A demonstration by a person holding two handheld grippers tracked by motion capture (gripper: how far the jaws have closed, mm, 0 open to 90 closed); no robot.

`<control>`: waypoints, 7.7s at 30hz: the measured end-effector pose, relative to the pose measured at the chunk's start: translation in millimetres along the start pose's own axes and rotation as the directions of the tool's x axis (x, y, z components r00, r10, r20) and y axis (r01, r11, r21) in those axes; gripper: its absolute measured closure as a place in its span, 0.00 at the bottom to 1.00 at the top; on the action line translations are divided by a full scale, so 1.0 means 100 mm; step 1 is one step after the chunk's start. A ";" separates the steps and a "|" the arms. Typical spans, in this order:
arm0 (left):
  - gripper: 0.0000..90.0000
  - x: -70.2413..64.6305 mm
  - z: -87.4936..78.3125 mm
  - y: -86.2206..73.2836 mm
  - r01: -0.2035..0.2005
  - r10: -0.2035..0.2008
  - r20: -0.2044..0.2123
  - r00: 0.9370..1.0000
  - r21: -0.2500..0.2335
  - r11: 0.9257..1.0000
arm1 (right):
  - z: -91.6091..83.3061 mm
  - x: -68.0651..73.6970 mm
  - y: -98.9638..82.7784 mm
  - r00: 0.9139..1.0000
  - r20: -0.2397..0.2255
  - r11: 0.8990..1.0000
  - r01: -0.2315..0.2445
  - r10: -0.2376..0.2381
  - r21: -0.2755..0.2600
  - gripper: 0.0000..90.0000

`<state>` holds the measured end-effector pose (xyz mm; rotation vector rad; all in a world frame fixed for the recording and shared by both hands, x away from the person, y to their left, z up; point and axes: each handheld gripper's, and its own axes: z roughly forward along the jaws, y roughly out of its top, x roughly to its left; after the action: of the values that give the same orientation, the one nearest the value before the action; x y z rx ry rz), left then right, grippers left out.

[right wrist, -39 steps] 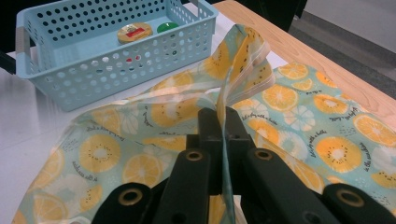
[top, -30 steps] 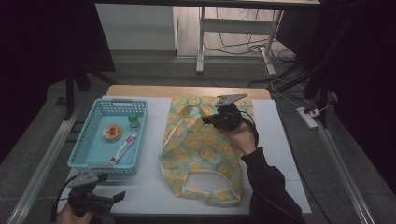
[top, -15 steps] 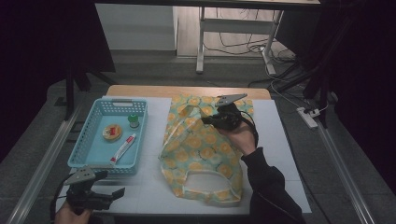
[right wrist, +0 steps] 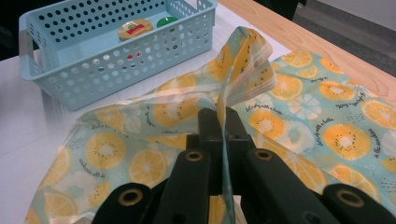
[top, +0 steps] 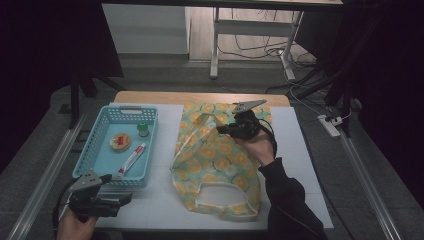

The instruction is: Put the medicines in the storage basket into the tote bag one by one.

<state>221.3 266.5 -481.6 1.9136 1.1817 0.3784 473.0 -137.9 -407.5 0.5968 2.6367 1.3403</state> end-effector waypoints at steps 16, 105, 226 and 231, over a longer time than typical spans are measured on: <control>0.00 0.23 0.11 0.24 0.042 -0.042 -0.007 0.999 -0.022 0.999 | -0.02 0.02 0.00 1.000 -0.008 1.000 0.005 -0.005 -0.002 1.00; 0.00 1.64 1.36 0.96 0.250 -0.149 -0.246 0.958 0.455 0.855 | -0.05 -0.01 0.00 1.000 -0.006 1.000 0.002 -0.002 -0.025 1.00; 0.23 -0.86 1.84 1.72 -0.364 0.265 0.366 0.892 0.233 0.902 | -0.01 -0.13 -0.08 1.000 0.011 0.999 -0.027 0.027 -0.041 1.00; 0.23 -0.91 1.99 1.74 -0.378 0.279 0.366 0.888 0.234 0.896 | 0.00 -0.14 -0.09 0.999 0.012 0.999 -0.030 0.030 -0.039 1.00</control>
<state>401.5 55.1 -452.3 2.3467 0.7195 0.0522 483.5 -147.9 -415.4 0.6398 2.5952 1.3884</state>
